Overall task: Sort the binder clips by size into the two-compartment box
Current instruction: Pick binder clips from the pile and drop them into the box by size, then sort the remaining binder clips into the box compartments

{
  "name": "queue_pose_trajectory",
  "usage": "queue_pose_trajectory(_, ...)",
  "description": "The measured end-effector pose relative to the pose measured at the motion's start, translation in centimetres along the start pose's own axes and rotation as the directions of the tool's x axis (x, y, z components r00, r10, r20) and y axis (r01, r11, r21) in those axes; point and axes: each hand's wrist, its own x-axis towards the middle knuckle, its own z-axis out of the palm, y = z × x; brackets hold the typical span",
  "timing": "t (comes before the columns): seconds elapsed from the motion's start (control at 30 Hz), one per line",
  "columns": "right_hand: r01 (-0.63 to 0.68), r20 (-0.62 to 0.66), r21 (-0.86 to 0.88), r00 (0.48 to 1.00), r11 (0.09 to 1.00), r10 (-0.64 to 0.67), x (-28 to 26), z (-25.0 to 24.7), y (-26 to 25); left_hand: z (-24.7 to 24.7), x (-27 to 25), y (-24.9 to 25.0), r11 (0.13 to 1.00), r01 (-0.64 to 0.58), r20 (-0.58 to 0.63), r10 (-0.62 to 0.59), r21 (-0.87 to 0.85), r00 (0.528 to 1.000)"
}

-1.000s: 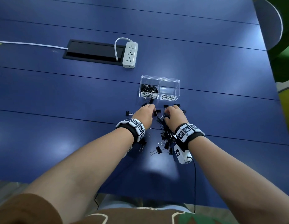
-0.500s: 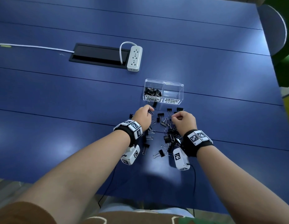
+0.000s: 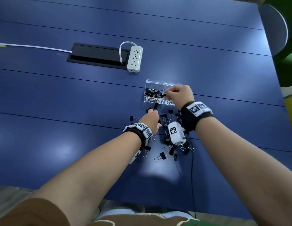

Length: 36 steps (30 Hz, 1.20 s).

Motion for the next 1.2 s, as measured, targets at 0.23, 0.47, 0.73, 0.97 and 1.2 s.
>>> queue_pose_trajectory(0.23,0.002,0.036,-0.044,0.999,0.999,-0.001,2.0,1.1,-0.9,-1.6,0.1,-0.8,0.992,-0.047,-0.052,0.041,-0.115,0.998)
queue_pose_trajectory(0.47,0.1,0.09,-0.417,0.994,0.904,-0.068,-1.3,-0.5,3.3,-7.2,2.4,-0.3,0.98,-0.07,-0.294,0.013,-0.185,0.956)
queue_pose_trajectory(0.73,0.247,0.299,-0.591,0.951,0.768,-0.076,-3.2,1.4,7.8,-8.9,6.5,0.0,0.985,-0.076,-0.176,0.104,0.157,0.979)
queue_pose_trajectory(0.97,0.146,0.205,-0.521,0.978,0.841,-0.043,-3.3,1.6,7.9,-7.4,5.9,0.5,0.972,-0.201,-0.216,0.224,0.122,0.95)
queue_pose_trajectory(1.2,0.018,0.071,-0.329,0.997,0.944,0.005,-3.7,-0.9,8.0,-2.3,2.1,2.4,0.943,-0.316,-0.228,0.332,0.104,0.915)
